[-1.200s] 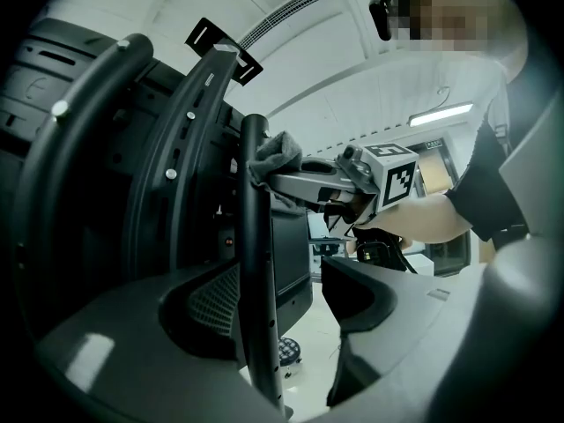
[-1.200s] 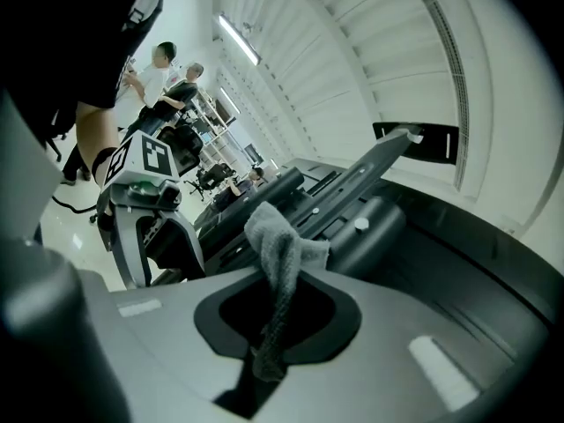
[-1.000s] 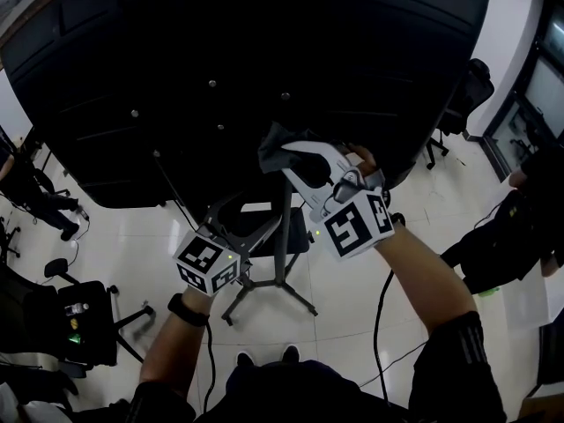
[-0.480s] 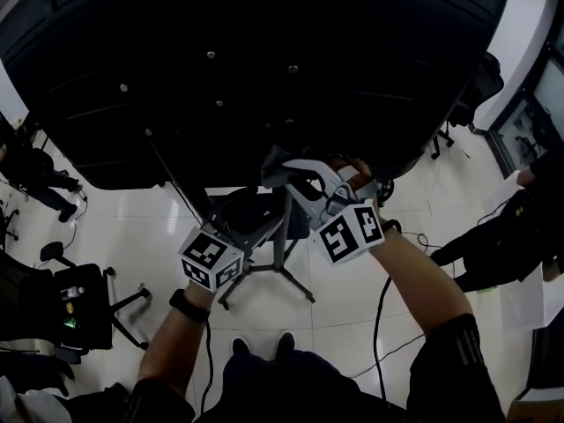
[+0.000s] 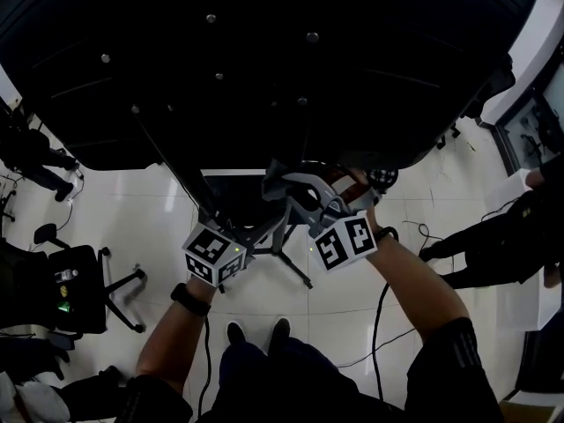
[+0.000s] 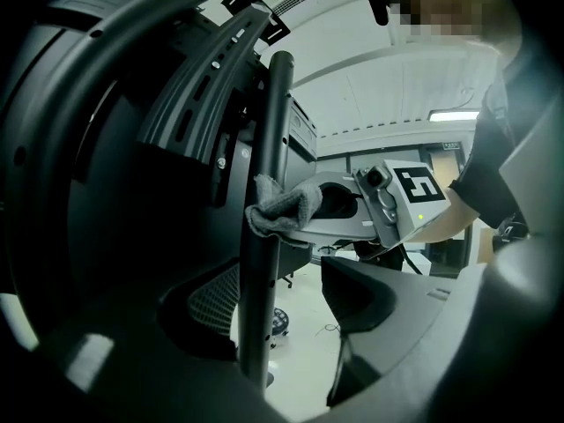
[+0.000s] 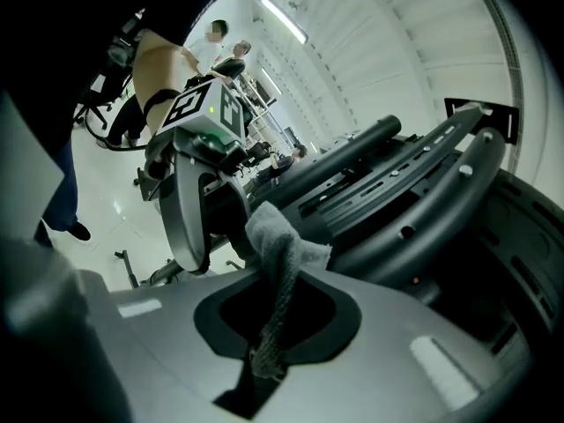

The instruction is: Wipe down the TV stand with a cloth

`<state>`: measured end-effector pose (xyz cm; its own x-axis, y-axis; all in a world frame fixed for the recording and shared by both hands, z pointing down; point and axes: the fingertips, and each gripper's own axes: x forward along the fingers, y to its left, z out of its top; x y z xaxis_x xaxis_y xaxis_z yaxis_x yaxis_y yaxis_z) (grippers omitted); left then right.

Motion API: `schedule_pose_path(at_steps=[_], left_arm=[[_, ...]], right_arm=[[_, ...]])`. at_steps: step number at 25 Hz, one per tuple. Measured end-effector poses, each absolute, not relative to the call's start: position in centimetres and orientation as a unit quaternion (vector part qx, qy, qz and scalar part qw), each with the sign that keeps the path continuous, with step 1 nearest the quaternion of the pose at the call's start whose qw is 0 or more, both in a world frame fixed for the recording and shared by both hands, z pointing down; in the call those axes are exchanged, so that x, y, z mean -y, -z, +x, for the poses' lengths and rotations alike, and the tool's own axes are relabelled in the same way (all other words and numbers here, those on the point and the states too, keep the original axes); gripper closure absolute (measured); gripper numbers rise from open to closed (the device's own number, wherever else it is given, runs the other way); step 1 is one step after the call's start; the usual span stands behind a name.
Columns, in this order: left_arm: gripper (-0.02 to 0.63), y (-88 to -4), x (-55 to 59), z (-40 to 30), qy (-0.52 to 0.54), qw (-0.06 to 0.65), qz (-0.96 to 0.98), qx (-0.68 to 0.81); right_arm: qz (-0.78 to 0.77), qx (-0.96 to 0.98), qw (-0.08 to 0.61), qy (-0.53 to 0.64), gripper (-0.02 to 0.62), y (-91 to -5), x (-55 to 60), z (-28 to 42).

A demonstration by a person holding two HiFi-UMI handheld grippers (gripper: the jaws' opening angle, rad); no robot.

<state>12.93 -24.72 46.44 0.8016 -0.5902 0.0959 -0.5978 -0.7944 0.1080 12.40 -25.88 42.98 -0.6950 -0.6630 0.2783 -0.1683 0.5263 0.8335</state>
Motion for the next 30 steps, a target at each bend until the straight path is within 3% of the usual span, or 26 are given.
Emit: schedule_pose_path(at_steps=[30], left_arm=[[0.293, -70.8, 24.4, 11.7, -0.12, 0.192, 0.924, 0.309]], right_arm=[[0.243, 0.845, 0.382, 0.285, 0.572, -69.6, 26.6, 12.8]])
